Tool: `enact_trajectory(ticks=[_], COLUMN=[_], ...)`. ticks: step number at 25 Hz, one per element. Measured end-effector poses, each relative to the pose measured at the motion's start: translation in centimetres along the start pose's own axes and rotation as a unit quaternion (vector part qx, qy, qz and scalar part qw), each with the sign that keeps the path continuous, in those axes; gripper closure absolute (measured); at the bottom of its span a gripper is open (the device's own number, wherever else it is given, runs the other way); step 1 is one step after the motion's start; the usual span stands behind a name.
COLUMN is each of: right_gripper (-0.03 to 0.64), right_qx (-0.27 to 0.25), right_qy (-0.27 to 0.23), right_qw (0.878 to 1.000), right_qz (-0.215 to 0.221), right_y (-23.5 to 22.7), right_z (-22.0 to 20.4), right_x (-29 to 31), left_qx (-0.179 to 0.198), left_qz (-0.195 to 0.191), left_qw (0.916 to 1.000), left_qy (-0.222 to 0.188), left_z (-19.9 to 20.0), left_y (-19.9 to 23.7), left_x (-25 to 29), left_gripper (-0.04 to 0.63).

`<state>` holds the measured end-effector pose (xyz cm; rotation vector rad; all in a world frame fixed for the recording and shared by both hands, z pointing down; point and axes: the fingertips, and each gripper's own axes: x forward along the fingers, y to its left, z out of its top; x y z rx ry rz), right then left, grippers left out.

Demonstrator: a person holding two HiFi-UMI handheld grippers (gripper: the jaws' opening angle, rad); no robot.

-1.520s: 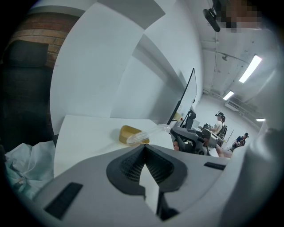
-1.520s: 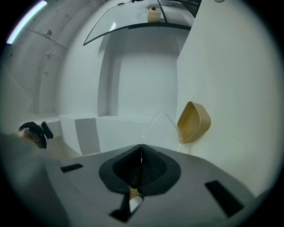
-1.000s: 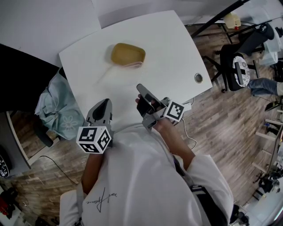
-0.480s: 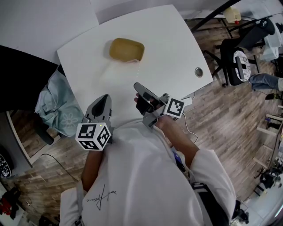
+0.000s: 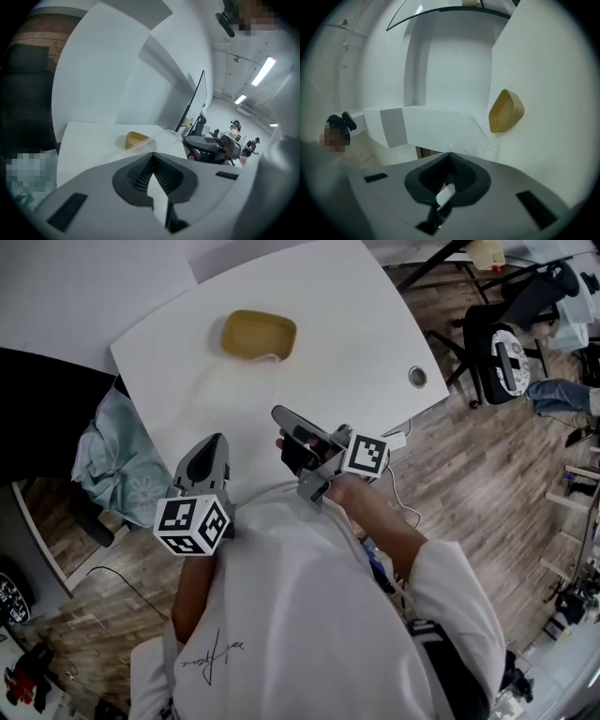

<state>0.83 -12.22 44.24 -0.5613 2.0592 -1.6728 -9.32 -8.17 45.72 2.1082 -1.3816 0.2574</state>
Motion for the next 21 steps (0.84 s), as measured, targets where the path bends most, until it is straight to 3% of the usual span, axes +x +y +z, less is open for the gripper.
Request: enact_trajectory(ticks=[21], right_gripper=[0.606], right_qx=[-0.003], right_qy=[0.007], right_qw=[1.0], right_qz=[-0.008], right_y=[-0.05], right_z=[0.47], right_x=[0.23], left_qx=[-0.003], left_qz=[0.0], left_qw=[1.0], left_qy=[0.003], left_z=[0.19], left_y=[0.07], left_x=[0.55], left_gripper=[0.588])
